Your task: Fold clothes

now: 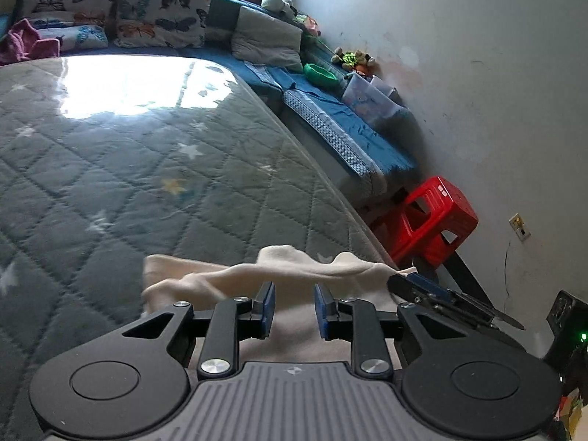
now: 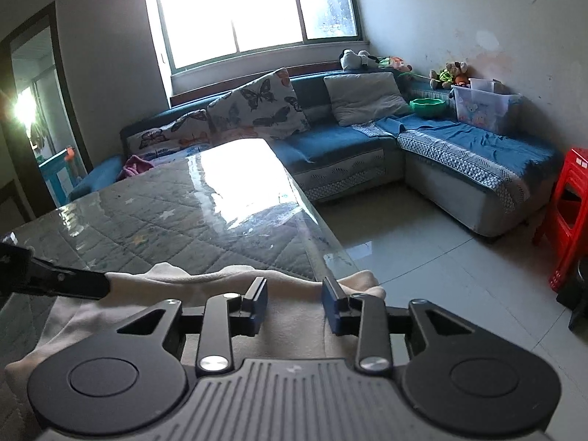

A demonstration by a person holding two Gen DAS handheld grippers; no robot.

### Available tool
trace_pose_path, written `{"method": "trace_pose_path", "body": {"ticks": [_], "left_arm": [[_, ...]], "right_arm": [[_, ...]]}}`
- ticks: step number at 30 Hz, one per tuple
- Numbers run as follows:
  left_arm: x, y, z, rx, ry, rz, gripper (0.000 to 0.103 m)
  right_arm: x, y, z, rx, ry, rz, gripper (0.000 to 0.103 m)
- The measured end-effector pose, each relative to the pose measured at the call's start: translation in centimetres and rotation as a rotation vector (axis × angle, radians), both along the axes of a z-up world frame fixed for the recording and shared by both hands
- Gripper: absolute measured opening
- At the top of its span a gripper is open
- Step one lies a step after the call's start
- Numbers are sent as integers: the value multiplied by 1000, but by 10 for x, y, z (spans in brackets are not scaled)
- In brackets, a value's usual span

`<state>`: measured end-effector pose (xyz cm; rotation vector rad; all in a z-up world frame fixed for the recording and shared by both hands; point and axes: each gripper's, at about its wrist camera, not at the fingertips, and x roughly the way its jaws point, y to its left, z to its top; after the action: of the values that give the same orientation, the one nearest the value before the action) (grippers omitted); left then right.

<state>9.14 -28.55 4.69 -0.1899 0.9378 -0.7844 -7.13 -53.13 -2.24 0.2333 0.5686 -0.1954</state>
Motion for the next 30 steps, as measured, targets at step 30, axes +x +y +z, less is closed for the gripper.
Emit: {"method": "trace_pose_path", "body": {"ticks": [30], "left_arm": [[-49,13,1,11,-88,-129,29]], "right_arm": [[-43,61,9,-148,6,136,63]]}}
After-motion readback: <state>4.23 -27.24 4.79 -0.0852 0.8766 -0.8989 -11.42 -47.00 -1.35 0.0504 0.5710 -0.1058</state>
